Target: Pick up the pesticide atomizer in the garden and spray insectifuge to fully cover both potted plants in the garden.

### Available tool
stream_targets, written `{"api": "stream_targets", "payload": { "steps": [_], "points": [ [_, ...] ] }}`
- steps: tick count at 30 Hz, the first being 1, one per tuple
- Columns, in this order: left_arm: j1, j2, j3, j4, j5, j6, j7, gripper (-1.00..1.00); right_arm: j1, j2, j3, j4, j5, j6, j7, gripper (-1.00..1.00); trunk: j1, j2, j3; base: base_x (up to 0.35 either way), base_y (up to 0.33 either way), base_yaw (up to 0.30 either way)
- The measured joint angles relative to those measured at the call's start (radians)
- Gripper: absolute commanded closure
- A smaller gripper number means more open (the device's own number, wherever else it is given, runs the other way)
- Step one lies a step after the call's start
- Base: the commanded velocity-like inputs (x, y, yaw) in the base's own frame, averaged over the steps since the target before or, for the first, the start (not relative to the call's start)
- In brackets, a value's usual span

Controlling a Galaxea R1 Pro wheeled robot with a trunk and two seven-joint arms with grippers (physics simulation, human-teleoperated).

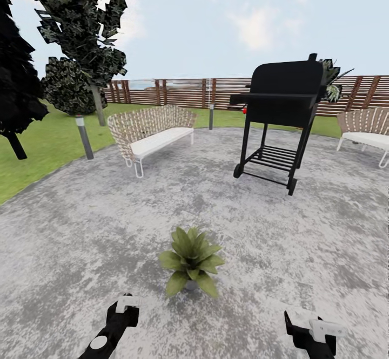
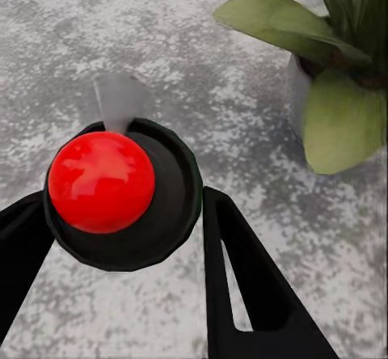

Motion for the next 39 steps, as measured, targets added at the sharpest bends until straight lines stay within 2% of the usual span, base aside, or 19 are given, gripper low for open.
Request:
{"api": "stream_targets", "payload": {
  "steps": [7,15,16,18,19,20,21,22,24,26,27,30,33,34,38,39],
  "points": [
    [0.000,0.000,0.000,0.000,0.000,0.000,0.000,1.00,0.000,0.001,0.000,0.001,0.000,-0.001,-0.002,-1.00,0.000,0.000,0.000,0.066,-0.254,0.109],
    [0.000,0.005,-0.006,-0.003,-0.005,-0.002,-0.004,1.00,0.000,-0.006,0.003,-0.008,0.002,0.003,0.009,-1.00,0.000,0.000,0.000,0.002,-0.032,0.039],
    [-0.001,0.006,-0.010,-0.003,-0.013,-0.002,-0.007,1.00,0.000,-0.008,0.010,-0.010,0.010,0.003,0.017,-1.00,0.000,0.000,0.000,0.000,-0.001,0.001],
    [-0.001,0.012,-0.031,-0.003,-0.069,-0.002,-0.040,1.00,0.000,-0.010,0.057,-0.014,0.071,0.003,0.053,-1.00,0.000,0.000,0.000,0.000,0.000,0.000],
    [-0.002,0.019,-0.037,-0.003,-0.105,-0.001,-0.066,1.00,0.000,-0.011,0.079,-0.015,0.109,0.003,0.075,-1.00,0.000,0.000,0.000,0.000,0.000,0.000],
    [-0.002,0.023,-0.038,-0.003,-0.126,0.000,-0.082,1.00,0.000,-0.011,0.089,-0.015,0.133,0.003,0.086,-1.00,0.000,0.000,0.000,0.000,0.000,0.000],
    [-0.003,0.032,-0.042,-0.003,-0.161,0.004,-0.118,1.00,0.000,-0.011,0.106,-0.016,0.179,0.004,0.109,-1.00,0.000,0.000,0.000,0.000,0.000,0.000],
    [-0.005,0.044,-0.044,-0.003,-0.205,0.014,-0.186,1.00,-0.003,-0.010,0.127,-0.016,0.240,0.005,0.149,-1.00,0.000,0.000,0.000,0.000,0.000,0.000],
    [-0.012,0.064,-0.045,-0.003,-0.242,0.029,-0.301,1.00,-0.015,-0.007,0.156,-0.016,0.306,0.008,0.221,-1.00,0.000,0.000,0.000,0.000,0.000,0.000],
    [-0.015,0.088,-0.046,-0.002,-0.262,0.038,-0.433,1.00,-0.035,-0.004,0.195,-0.016,0.351,0.009,0.313,-1.00,0.000,0.000,0.000,0.000,0.000,0.000],
    [-0.016,0.095,-0.046,-0.003,-0.265,0.039,-0.468,1.00,-0.042,-0.003,0.207,-0.016,0.360,0.010,0.339,-1.00,0.000,0.000,0.000,0.000,0.000,0.000],
    [-0.019,0.137,-0.046,-0.018,-0.285,0.043,-0.637,1.00,-0.081,-0.001,0.284,-0.016,0.389,0.023,0.466,-1.00,0.000,0.000,0.000,0.000,0.000,0.000],
    [-0.020,0.161,-0.046,-0.052,-0.328,0.065,-0.744,1.00,-0.132,0.002,0.345,-0.014,0.401,0.066,0.546,-1.00,0.000,0.000,0.000,0.000,0.000,0.000],
    [-0.020,0.163,-0.046,-0.059,-0.339,0.073,-0.757,1.00,-0.142,0.002,0.354,-0.014,0.402,0.077,0.559,-1.00,0.000,0.000,0.000,0.000,0.000,0.000],
    [-0.020,0.162,-0.047,-0.096,-0.442,0.141,-0.813,1.00,-0.209,0.004,0.436,-0.011,0.404,0.154,0.651,-1.00,0.000,0.000,0.000,0.000,0.000,0.000],
    [-0.020,0.160,-0.047,-0.100,-0.455,0.147,-0.816,1.00,-0.216,0.005,0.447,-0.011,0.405,0.161,0.659,-1.00,0.000,0.000,0.000,0.000,0.000,0.000]
  ]
}}
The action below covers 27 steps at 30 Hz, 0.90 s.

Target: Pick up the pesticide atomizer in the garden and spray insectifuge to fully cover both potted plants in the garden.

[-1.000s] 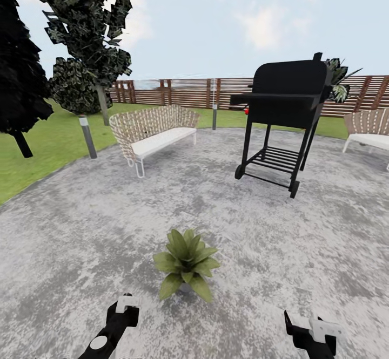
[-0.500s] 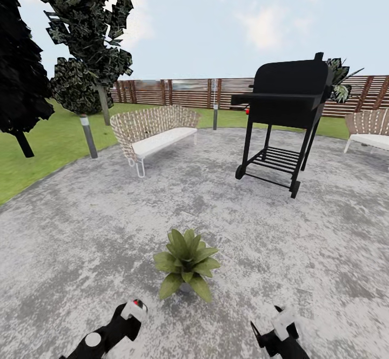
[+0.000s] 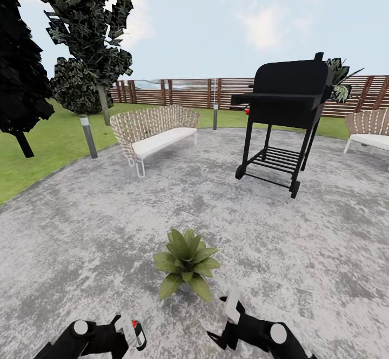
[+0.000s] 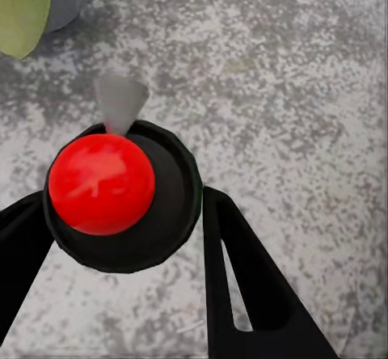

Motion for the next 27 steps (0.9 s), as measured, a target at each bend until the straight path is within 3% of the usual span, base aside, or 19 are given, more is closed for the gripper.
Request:
{"api": "stream_targets", "payload": {
  "steps": [4,9,10,12,18,21,22,24,25,27],
  "points": [
    [0.000,-0.013,0.000,-0.014,-0.076,0.020,-0.013,1.00,-0.033,0.002,0.090,0.002,0.001,0.030,0.029,-1.00,0.000,0.000,0.000,0.000,0.000,0.000],
    [0.000,-0.033,-0.001,-0.049,-0.112,0.064,-0.065,1.00,-0.042,0.013,0.142,0.002,0.001,0.037,0.034,-1.00,0.000,0.000,0.000,0.000,0.000,0.000],
    [0.001,-0.037,-0.006,-0.060,-0.115,0.075,-0.078,1.00,-0.043,0.021,0.145,0.002,0.002,0.038,0.035,1.00,0.000,0.000,0.000,0.000,0.000,0.000],
    [0.001,-0.040,-0.024,-0.074,-0.118,0.086,-0.091,1.00,-0.043,0.030,0.147,0.003,0.003,0.038,0.035,1.00,0.000,0.000,0.000,0.000,0.000,0.000],
    [0.003,-0.044,-0.157,-0.096,-0.122,0.123,-0.103,1.00,-0.050,0.051,0.151,0.002,0.004,0.041,0.035,1.00,0.000,0.000,0.000,0.000,0.000,0.000],
    [0.010,-0.050,-0.178,-0.117,-0.122,0.139,-0.104,1.00,-0.055,0.059,0.155,0.002,0.008,0.076,0.034,1.00,0.000,0.000,0.000,0.000,0.000,0.000],
    [0.010,-0.058,-0.183,-0.129,-0.120,0.142,-0.104,1.00,-0.057,0.064,0.182,0.000,0.011,0.115,0.053,1.00,0.000,0.000,0.000,0.000,0.000,0.000],
    [0.010,-0.068,-0.184,-0.136,-0.120,0.142,-0.104,1.00,-0.059,0.069,0.193,-0.001,0.012,0.125,0.090,1.00,0.000,0.000,0.000,0.000,0.000,0.000],
    [0.007,-0.094,-0.186,-0.139,-0.118,0.142,-0.104,1.00,-0.064,0.076,0.199,-0.002,0.012,0.129,0.121,1.00,0.000,0.000,0.000,0.000,0.000,0.000],
    [0.004,-0.111,-0.188,-0.140,-0.122,0.142,-0.104,1.00,-0.065,0.078,0.200,-0.002,0.013,0.130,0.127,1.00,0.000,0.000,0.000,0.000,0.000,0.000]
  ]
}}
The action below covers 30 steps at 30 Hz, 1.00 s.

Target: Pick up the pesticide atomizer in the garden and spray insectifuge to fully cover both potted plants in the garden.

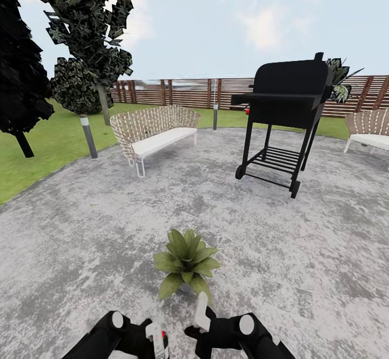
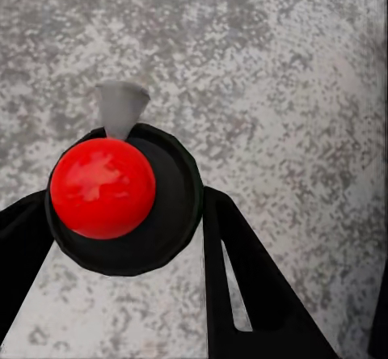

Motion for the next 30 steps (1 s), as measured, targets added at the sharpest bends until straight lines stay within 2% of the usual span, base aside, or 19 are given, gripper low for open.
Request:
{"api": "stream_targets", "payload": {
  "steps": [7,10,30],
  "points": [
    [-0.005,-0.040,-0.003,0.000,-0.001,0.000,0.001,1.00,-0.001,0.001,0.002,0.001,0.000,0.000,0.005,1.00,0.000,0.000,0.000,0.000,0.000,0.000],
    [-0.005,-0.048,-0.003,0.000,-0.001,0.000,0.001,1.00,-0.001,0.001,0.002,0.001,0.000,0.000,0.005,1.00,0.000,0.000,0.000,0.000,0.000,0.000],
    [-0.006,-0.037,0.000,0.001,0.008,-0.012,-0.011,1.00,-0.001,0.001,0.002,0.002,0.000,0.000,0.005,1.00,0.000,0.000,0.000,0.000,0.000,0.000]
  ]
}}
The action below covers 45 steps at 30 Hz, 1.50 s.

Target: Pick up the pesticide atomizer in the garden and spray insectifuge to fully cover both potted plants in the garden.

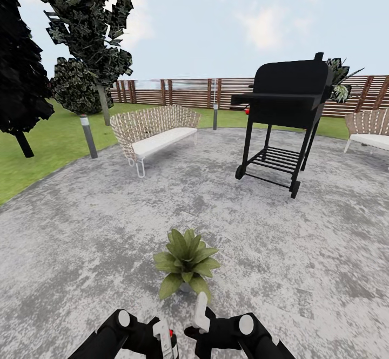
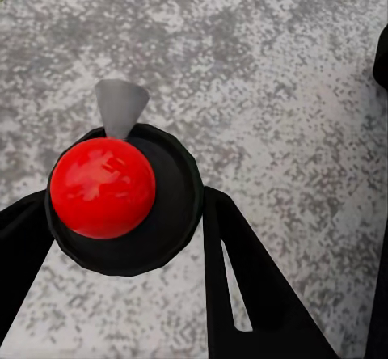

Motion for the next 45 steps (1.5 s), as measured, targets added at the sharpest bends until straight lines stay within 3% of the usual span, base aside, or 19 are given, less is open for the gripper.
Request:
{"api": "stream_targets", "payload": {
  "steps": [6,15,29,35,45],
  "points": [
    [0.000,-0.001,0.001,0.001,0.001,-0.001,-0.002,1.00,0.000,0.000,0.000,0.001,0.001,-0.001,0.000,1.00,0.000,0.000,0.000,0.000,0.000,0.000],
    [-0.001,0.000,0.007,0.000,0.003,-0.003,-0.075,1.00,0.000,0.000,0.001,0.002,0.001,-0.001,0.000,1.00,0.000,0.000,0.000,0.000,0.000,0.000],
    [-0.002,-0.008,0.008,-0.002,0.006,-0.005,-0.080,1.00,0.000,0.000,0.001,0.002,0.001,-0.001,0.000,1.00,0.000,0.000,0.000,0.000,0.000,0.000],
    [-0.001,-0.011,0.010,0.002,0.009,-0.071,-0.080,1.00,0.000,0.000,0.001,0.002,0.002,-0.001,0.000,1.00,0.000,0.000,0.000,0.000,0.000,0.000],
    [-0.001,-0.012,0.010,0.008,0.011,-0.086,-0.081,1.00,0.000,0.000,0.001,0.002,0.002,-0.001,0.000,1.00,0.000,0.000,0.000,0.000,0.000,0.000]
  ]
}}
